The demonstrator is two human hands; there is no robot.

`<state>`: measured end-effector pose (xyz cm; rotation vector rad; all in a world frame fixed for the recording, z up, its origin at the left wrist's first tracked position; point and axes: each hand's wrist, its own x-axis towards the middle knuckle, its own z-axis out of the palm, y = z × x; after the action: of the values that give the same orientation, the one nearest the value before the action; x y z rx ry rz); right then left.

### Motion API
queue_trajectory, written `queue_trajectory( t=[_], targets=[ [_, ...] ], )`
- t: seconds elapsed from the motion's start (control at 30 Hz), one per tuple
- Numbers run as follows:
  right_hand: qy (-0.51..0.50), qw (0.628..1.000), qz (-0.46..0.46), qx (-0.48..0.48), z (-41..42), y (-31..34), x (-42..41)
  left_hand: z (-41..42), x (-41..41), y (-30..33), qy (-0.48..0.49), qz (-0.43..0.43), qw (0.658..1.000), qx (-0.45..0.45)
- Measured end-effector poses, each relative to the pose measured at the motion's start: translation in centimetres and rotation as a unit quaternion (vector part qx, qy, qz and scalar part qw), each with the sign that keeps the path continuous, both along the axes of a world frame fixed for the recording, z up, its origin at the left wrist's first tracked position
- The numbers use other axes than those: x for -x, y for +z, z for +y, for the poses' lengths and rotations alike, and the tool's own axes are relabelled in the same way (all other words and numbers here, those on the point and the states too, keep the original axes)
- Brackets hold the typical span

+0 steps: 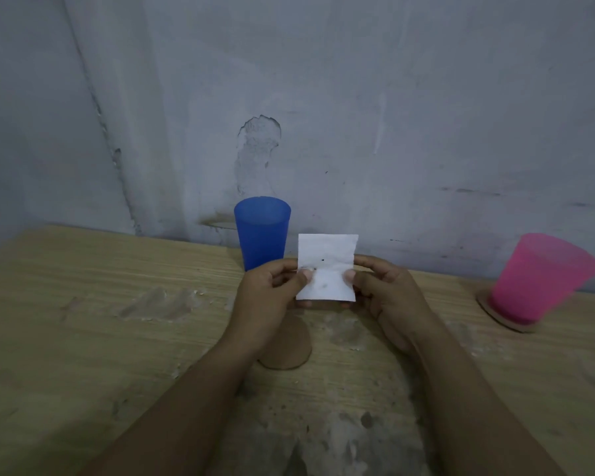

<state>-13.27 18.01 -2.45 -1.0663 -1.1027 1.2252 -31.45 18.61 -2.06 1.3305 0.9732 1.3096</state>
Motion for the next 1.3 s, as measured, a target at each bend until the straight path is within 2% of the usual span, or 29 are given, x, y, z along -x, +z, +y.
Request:
queue_trajectory(
  t=[0.13,0.53,0.7,0.83,0.87,0.93,1.0,1.07,1.13,1.2,1.3],
  targets=[
    [-0.008,0.999,0.043,-0.004,-0.1,0.2,0.0,0.4,0.2,-0.3,-0.028,-0.011,0.998,0.053],
    [-0.018,0.999,0.035,-0.015,-0.5,0.9,0.6,1.2,0.9,-0.1,-0.106,-0.093,0.981,0.132],
    [-0.048,0.999,-0.011,0.009,-0.4,0.7,0.5,1.2,0.9,-0.4,-0.114,-0.069,0.985,0.114],
    [-0.056,0.998,0.004,0.010,-0.7,0.8,0.5,1.2,0.8,-0.5,-0.100,-0.045,0.988,0.112],
    [-0.073,0.997,-0.027,-0.003,-0.8,0.8,0.7,1.1,0.8,-0.5,-0.092,-0.050,0.988,0.111],
    [-0.139,0.975,-0.163,-0.060,-1.1,0.8,1.4,1.0,0.6,-0.4,-0.076,-0.059,0.989,0.108],
    [-0.199,0.923,-0.293,-0.150,-1.6,1.1,2.7,0.8,0.5,-0.4,-0.058,-0.067,0.991,0.103],
    [-0.191,0.863,-0.397,-0.248,-2.0,1.4,3.8,0.8,0.4,-0.4,-0.041,-0.078,0.990,0.110],
    [-0.140,0.817,-0.472,-0.300,-2.1,1.4,4.6,0.7,0.6,-0.2,-0.036,-0.087,0.988,0.121],
    [-0.111,0.784,-0.524,-0.313,-2.2,1.2,5.2,0.7,0.7,-0.2,-0.033,-0.093,0.986,0.132],
    [-0.127,0.750,-0.564,-0.322,-1.9,1.0,5.2,0.8,0.8,-0.1,-0.028,-0.100,0.985,0.138]
  ],
)
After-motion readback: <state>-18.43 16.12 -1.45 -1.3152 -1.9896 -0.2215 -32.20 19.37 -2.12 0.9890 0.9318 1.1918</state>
